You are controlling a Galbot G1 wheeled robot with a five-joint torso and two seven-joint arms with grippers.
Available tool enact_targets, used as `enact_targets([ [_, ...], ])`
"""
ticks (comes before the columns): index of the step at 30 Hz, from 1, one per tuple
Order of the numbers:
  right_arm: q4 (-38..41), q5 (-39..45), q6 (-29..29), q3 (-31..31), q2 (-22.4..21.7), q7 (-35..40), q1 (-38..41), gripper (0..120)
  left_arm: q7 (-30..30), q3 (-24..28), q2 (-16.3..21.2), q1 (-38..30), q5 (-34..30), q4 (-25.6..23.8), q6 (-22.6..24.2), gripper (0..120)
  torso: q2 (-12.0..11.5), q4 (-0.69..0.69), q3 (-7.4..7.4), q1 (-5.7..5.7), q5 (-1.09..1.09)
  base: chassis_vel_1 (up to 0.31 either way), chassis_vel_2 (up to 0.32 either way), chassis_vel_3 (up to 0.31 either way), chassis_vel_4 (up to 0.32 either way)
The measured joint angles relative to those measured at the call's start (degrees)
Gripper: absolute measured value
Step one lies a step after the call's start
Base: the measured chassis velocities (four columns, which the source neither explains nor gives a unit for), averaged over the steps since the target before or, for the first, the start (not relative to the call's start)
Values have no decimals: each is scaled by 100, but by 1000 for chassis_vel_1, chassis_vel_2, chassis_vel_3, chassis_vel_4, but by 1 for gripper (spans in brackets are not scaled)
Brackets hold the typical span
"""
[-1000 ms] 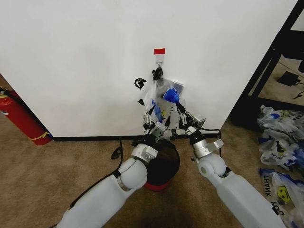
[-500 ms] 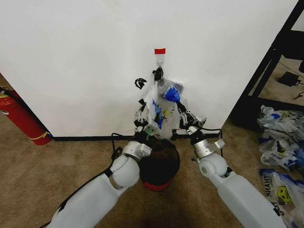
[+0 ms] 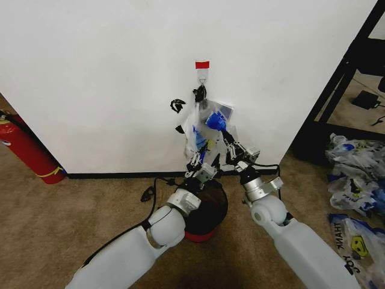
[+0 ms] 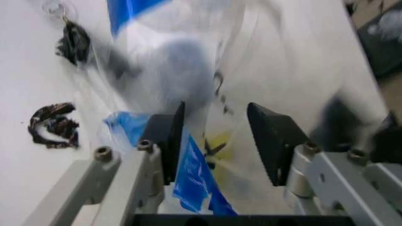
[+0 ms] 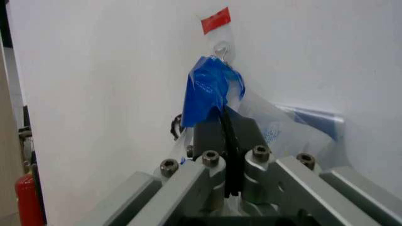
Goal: Pick up the garbage bag from the wall and place it over the trash bin.
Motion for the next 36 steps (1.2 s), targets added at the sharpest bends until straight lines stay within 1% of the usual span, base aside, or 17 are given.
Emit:
enact_targets([
  [3, 57, 8, 0, 48, -32, 1, -32, 0, -37, 6, 18, -33, 62, 37, 146, 37, 0, 0, 0, 0, 0, 0, 0, 0, 0],
  [6, 156, 37, 0, 128, -102, 2, -85, 0, -95, 4, 70, -56, 138, 42, 473, 37, 0, 0, 0, 0, 0, 0, 0, 0, 0],
  [8, 198, 49, -2, 167, -138, 2, -118, 0, -130, 1, 95, -58, 161, 40, 578, 40, 0, 1, 0, 0, 0, 0, 0, 0, 0],
  [12, 254, 55, -3, 212, -167, -10, -171, 0, -163, -6, 105, -58, 190, 26, 667, 45, 0, 1, 0, 0, 0, 0, 0, 0, 0],
  [18, 277, 53, -4, 247, -170, -58, -210, 0, -171, -18, 93, -70, 191, 23, 682, 45, 0, 1, 0, 0, 0, 0, 0, 0, 0],
  [20, 278, 49, -3, 250, -170, -68, -219, 0, -196, -33, 73, -56, 178, 11, 622, 36, 0, 0, 0, 0, 0, 0, 0, 0, 0],
  [22, 278, 46, -3, 257, -170, -70, -220, 0, -220, -65, 52, -26, 156, -24, 553, 30, 0, 0, 0, 0, 0, 0, 0, 0, 0],
  [24, 277, 44, -3, 270, -169, -70, -221, 0, -227, -137, 50, 26, 77, -95, 487, 19, 0, 0, 0, 0, 0, 0, 0, 0, 0],
  [25, 277, 44, -3, 270, -169, -70, -221, 0, -227, -137, 50, 26, 77, -95, 487, 19, 0, 0, 0, 0, 0, 0, 0, 0, 0],
  [29, 231, 34, -3, 316, -168, -69, -237, 0, -145, -372, 97, 179, -62, -229, 301, 3, 0, 1, 0, 0, 0, 0, 0, 0, 0],
  [30, 216, 33, -2, 331, -167, -67, -245, 0, -104, -443, 115, 229, -105, -253, 239, 0, 0, 1, 0, 0, 0, 0, 0, 0, 0],
  [32, 208, 32, -1, 346, -167, -63, -253, 0, -79, -498, 132, 271, -164, -269, 183, 0, 0, 1, 0, 0, 0, 0, 0, 0, 0],
  [36, 202, 32, 6, 421, -165, -15, -300, 0, -57, -745, 142, 469, -507, -366, -60, 0, 0, 0, 0, 0, -1, 0, 0, 0, 0],
])
